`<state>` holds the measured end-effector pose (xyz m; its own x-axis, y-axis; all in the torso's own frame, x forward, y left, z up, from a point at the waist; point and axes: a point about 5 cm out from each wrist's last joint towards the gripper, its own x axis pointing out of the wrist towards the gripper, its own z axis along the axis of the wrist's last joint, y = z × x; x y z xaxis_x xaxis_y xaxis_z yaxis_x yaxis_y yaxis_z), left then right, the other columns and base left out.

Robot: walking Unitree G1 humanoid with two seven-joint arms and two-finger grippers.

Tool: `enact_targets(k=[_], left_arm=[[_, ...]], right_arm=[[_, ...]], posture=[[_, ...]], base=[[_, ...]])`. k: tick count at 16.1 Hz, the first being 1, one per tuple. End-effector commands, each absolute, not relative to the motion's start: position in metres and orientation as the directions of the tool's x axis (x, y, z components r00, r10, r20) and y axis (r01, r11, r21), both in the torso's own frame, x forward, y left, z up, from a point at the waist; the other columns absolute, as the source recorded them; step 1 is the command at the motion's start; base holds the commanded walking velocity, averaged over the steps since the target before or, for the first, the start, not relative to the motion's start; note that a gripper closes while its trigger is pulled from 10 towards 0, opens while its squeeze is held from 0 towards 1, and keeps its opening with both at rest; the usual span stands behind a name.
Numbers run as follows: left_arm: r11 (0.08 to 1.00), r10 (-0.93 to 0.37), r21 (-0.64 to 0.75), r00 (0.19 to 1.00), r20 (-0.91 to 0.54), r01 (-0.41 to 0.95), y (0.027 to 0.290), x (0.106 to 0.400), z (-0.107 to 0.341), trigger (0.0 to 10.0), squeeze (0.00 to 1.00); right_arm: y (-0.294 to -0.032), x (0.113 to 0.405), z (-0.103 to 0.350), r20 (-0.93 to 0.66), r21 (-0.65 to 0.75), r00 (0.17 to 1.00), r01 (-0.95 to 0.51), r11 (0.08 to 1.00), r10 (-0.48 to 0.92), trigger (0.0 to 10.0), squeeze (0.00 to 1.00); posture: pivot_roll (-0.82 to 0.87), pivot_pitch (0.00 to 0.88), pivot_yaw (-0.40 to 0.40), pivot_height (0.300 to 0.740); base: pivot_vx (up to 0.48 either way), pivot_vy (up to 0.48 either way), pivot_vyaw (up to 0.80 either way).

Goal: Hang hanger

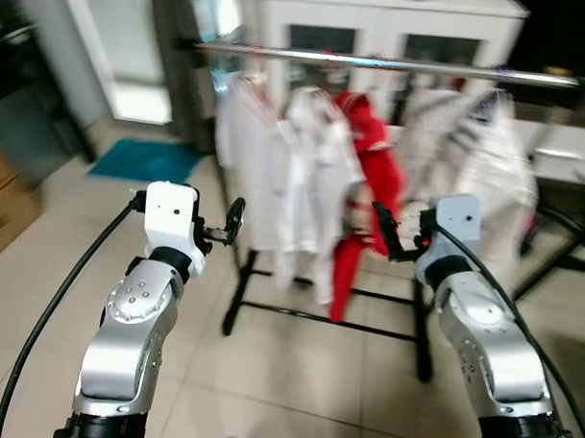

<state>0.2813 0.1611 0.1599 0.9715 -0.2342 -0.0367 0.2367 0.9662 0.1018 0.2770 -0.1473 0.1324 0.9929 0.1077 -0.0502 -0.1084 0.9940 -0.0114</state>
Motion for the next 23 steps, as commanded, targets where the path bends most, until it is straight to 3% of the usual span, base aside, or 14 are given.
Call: enact_targets(k=[1,7,10,11,12,17,23], left_arm=[[0.965,-0.238,0.103,0.971,-0.03,0.239,0.161,0.283,0.161,10.0,1.0],[0.964,-0.232,0.12,0.971,-0.052,0.236,0.161,0.281,0.155,10.0,1.0],[0.959,-0.256,0.11,0.966,-0.047,0.259,0.155,0.278,0.152,10.0,1.0],[0.958,-0.263,0.108,0.964,-0.049,0.267,0.154,0.277,0.151,10.0,1.0],[0.957,-0.265,0.107,0.963,-0.05,0.269,0.153,0.276,0.15,10.0,1.0],[0.955,-0.273,0.105,0.96,-0.058,0.278,0.152,0.28,0.148,10.0,1.0],[0.955,-0.273,0.102,0.959,-0.07,0.279,0.151,0.28,0.145,10.0,1.0]], right_arm=[[-0.145,0.278,0.137,-0.022,-0.008,0.992,-0.121,0.993,0.121,10.0,1.0],[-0.146,0.279,0.136,-0.028,0.006,0.995,-0.1,0.995,0.1,10.0,1.0],[-0.159,0.28,0.133,-0.044,0.005,0.999,0.001,1.0,-0.001,10.0,1.0],[-0.161,0.28,0.134,-0.042,0.001,0.999,0.0,1.0,0.0,10.0,0.55],[-0.161,0.279,0.134,-0.04,0.004,0.999,-0.005,1.0,0.005,10.0,0.0],[-0.158,0.278,0.134,-0.051,-0.002,0.999,-0.001,1.0,0.001,10.0,0.0],[-0.163,0.281,0.136,-0.039,-0.042,0.999,0.028,0.999,-0.03,10.0,0.0]], posture=[[-0.04,0.0,0.001,0.74],[-0.03,0.0,-0.014,0.74],[-0.04,0.0,-0.016,0.74],[-0.05,0.0,-0.015,0.74],[-0.05,0.0,-0.012,0.74],[-0.05,0.0,-0.006,0.74],[-0.05,0.0,-0.017,0.74]], base=[[0.24,0.0,0.8],[0.0,0.0,0.08],[0.0,0.0,-0.53],[0.0,0.0,-0.8],[0.0,0.0,-0.8],[0.0,0.0,-0.11],[0.293,0.0,-0.61]])
